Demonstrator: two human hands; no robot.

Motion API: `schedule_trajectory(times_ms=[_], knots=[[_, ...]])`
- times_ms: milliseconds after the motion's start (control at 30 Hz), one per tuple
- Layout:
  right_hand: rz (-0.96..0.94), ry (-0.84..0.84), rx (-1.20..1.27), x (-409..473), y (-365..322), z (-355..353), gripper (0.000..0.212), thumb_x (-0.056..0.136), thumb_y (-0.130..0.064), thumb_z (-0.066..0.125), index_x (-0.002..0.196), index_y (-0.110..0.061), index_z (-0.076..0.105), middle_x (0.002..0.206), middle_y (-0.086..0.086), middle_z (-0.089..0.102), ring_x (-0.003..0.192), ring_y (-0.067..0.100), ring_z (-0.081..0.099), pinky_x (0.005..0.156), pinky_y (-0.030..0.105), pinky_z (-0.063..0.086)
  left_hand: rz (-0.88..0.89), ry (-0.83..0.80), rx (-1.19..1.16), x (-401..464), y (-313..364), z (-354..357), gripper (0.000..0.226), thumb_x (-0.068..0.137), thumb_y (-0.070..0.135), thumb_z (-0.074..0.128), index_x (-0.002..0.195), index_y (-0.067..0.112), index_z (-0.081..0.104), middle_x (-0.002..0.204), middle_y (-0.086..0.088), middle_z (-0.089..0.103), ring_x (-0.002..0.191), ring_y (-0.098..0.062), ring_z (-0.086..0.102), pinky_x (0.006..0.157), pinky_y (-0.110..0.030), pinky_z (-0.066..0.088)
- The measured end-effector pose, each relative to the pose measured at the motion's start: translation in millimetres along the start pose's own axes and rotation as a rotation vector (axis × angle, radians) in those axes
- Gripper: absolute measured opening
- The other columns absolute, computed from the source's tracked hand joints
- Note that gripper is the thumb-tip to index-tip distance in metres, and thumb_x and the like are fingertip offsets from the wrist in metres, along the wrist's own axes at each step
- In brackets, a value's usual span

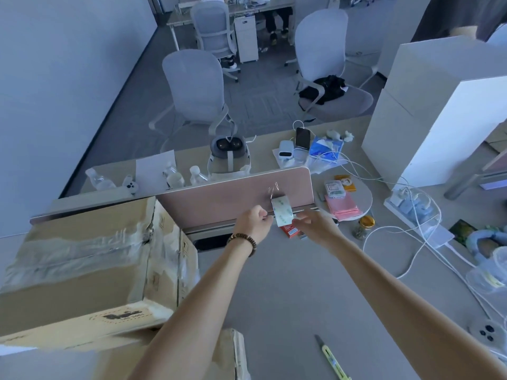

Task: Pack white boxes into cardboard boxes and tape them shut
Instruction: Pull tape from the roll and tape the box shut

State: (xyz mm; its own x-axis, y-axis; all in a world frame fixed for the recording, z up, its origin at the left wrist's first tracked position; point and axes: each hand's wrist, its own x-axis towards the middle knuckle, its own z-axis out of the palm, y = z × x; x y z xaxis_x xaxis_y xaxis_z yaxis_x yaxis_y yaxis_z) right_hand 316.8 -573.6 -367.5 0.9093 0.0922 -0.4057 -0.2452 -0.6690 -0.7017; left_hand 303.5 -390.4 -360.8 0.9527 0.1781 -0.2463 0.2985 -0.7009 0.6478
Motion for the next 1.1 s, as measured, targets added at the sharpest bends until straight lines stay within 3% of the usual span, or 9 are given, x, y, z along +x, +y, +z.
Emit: schedule_trajectory(times_ms=[133,267,433,567,633,733,833,967,1100], knots=[[0.039,0.011,0.092,24.9,-1.5,4.6,0.044,0.091,-0.032,0.061,0.132,-0.02,0.059,0.122,0.003,0.068,0.103,0.023,0.066,0.086,0.034,0.055,-0.074,0.03,-0.119,20.0,8.9,9.0,0.027,0.093,0.031,0.06,0.114,0.014,0.064,0.118,0.0,0.067,0.095,-0.013,0.058,0.075,-0.022,0.039],[0.101,0.004,0.391,40.9,-4.4,10.5,0.047,0.094,-0.029,0.061,0.139,-0.018,0.053,0.121,0.001,0.064,0.095,0.02,0.063,0.086,0.034,0.049,-0.059,0.068,-0.163,31.3,15.0,22.2,0.039,0.093,0.031,0.062,0.125,0.009,0.059,0.127,-0.005,0.064,0.112,-0.019,0.061,0.089,-0.026,0.047],[0.135,-0.002,0.387,48.7,-7.2,24.9,0.047,0.094,-0.029,0.061,0.139,-0.022,0.051,0.095,0.0,0.064,0.065,0.015,0.053,0.058,0.026,0.04,-0.106,0.103,-0.19,44.0,17.5,29.1,0.041,0.095,0.028,0.06,0.129,0.006,0.054,0.124,-0.005,0.061,0.109,-0.022,0.06,0.083,-0.023,0.042],[0.056,-0.023,0.25,46.5,-4.8,29.5,0.038,0.087,-0.046,0.056,0.107,-0.016,0.068,0.09,0.007,0.069,0.079,0.026,0.06,0.067,0.031,0.04,-0.151,0.12,-0.213,55.0,18.6,28.8,0.04,0.096,0.031,0.059,0.125,0.004,0.054,0.114,-0.003,0.056,0.102,-0.023,0.057,0.081,-0.022,0.037],[0.039,-0.028,0.243,46.6,0.4,33.2,0.049,0.08,-0.056,0.049,0.1,-0.015,0.068,0.089,0.006,0.07,0.081,0.031,0.064,0.067,0.034,0.045,-0.184,0.116,-0.282,62.7,18.3,29.2,0.022,0.093,0.035,0.063,0.095,0.014,0.061,0.099,-0.006,0.057,0.09,-0.026,0.056,0.076,-0.024,0.039],[-0.013,-0.012,0.243,39.2,1.8,34.2,0.036,0.095,-0.05,0.049,0.097,-0.018,0.065,0.09,0.001,0.07,0.088,0.027,0.065,0.065,0.033,0.042,-0.284,0.103,-0.453,72.4,18.8,27.5,0.051,0.078,0.045,0.076,0.053,0.018,0.04,0.062,-0.003,0.04,0.062,-0.026,0.041,0.058,-0.025,0.037],[-0.05,0.02,0.236,30.1,2.3,34.0,0.036,0.103,-0.043,0.044,0.082,-0.015,0.052,0.075,-0.001,0.057,0.072,0.021,0.05,0.06,0.034,0.031,-0.405,0.025,-0.675,83.2,14.8,29.8,0.043,0.053,0.057,0.086,0.056,0.018,0.069,0.074,-0.002,0.072,0.083,-0.034,0.071,0.084,-0.04,0.059],[-0.098,0.062,0.24,23.0,0.7,29.1,0.039,0.105,-0.039,0.045,0.075,-0.014,0.041,0.065,-0.003,0.044,0.062,0.016,0.038,0.058,0.036,0.026,-0.384,-0.012,-0.851,81.1,29.4,22.7,0.016,0.082,0.027,0.081,0.081,0.013,0.071,0.082,0.002,0.077,0.074,-0.012,0.071,0.089,-0.038,0.055],[-0.105,0.075,0.284,17.9,-2.5,23.7,0.041,0.104,-0.04,0.046,0.082,-0.005,0.046,0.066,-0.003,0.042,0.064,0.017,0.036,0.058,0.035,0.025,-0.417,-0.069,-1.002,78.7,41.3,17.8,0.015,0.09,0.012,0.072,0.078,0.007,0.064,0.075,-0.003,0.07,0.064,-0.013,0.067,0.063,-0.03,0.059]])
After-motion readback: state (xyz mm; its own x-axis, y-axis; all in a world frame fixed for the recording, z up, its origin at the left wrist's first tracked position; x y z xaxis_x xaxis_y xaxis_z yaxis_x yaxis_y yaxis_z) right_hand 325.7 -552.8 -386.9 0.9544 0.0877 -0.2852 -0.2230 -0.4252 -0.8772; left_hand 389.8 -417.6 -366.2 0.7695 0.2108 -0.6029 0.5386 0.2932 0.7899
